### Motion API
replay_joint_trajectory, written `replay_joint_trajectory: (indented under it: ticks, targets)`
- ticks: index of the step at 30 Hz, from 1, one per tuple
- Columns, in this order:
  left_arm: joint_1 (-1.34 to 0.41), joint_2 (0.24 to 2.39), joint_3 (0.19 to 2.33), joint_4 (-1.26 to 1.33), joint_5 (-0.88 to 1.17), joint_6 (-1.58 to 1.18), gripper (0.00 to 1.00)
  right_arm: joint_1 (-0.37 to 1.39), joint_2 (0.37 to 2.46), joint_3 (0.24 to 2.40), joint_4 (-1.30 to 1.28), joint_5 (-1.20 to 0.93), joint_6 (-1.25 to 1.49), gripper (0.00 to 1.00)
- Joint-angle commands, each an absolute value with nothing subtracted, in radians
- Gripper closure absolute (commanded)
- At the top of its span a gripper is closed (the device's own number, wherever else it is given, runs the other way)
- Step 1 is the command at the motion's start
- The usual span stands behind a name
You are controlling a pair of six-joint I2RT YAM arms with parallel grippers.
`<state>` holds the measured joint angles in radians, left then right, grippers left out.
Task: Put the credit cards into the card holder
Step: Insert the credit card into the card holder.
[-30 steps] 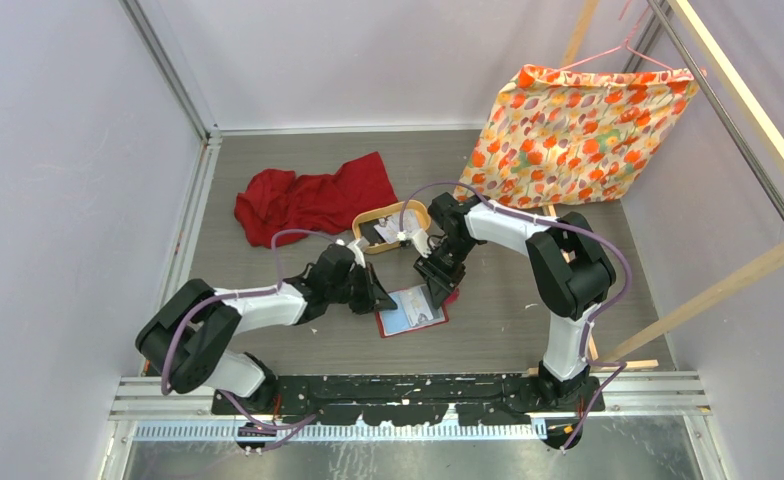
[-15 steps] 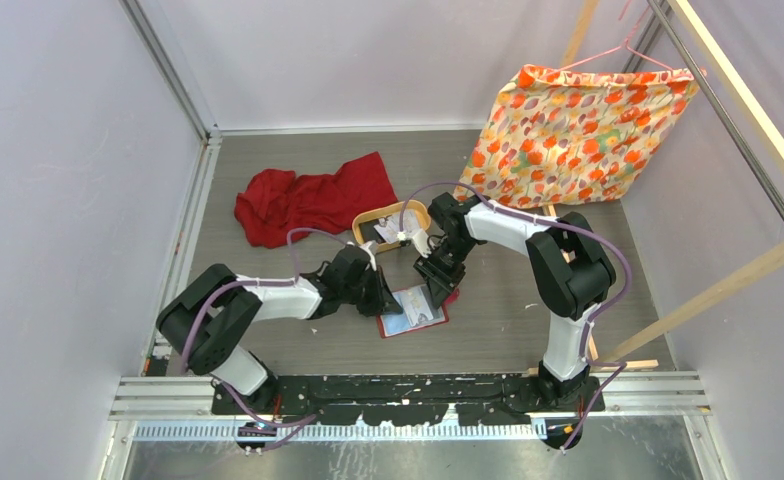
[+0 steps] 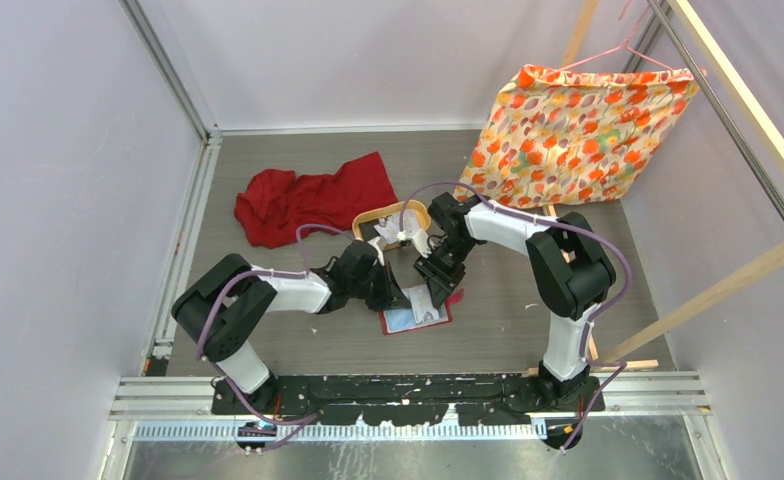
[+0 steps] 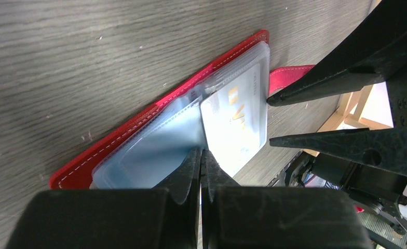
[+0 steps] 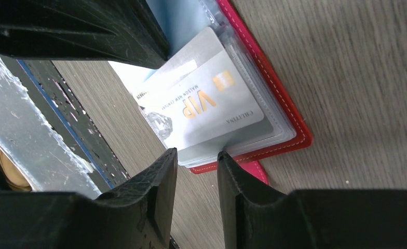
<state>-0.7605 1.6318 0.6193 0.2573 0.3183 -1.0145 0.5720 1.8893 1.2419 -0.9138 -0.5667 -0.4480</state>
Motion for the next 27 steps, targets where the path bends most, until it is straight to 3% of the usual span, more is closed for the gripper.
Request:
replay_joint_trajectory:
  ticks: [1,10,14,16,27]
  targets:
    - [-0.770,1.656,0.664,0.286,0.325,-1.012,1.00,0.577,1.858,1.272,-0.909,-0.581,-0.449,0.61]
    - [-0.775,1.668,0.657,0.314,0.327,-1.022,0.99,0.561,1.811,1.273,-0.925,-0.548,-0.494,0.63]
    - [-0.776,1.672,0.657,0.322,0.328,-1.024,0.99,0.544,1.818,1.287,-0.954,-0.521,-0.518,0.90]
    - [-0.777,1.674,0.657,0.325,0.329,-1.026,1.00,0.531,1.815,1.288,-0.956,-0.517,-0.520,0.94]
    - [-0.791,1.697,0.667,0.346,0.331,-1.029,0.99,0.511,1.893,1.287,-0.953,-0.447,-0.483,0.95]
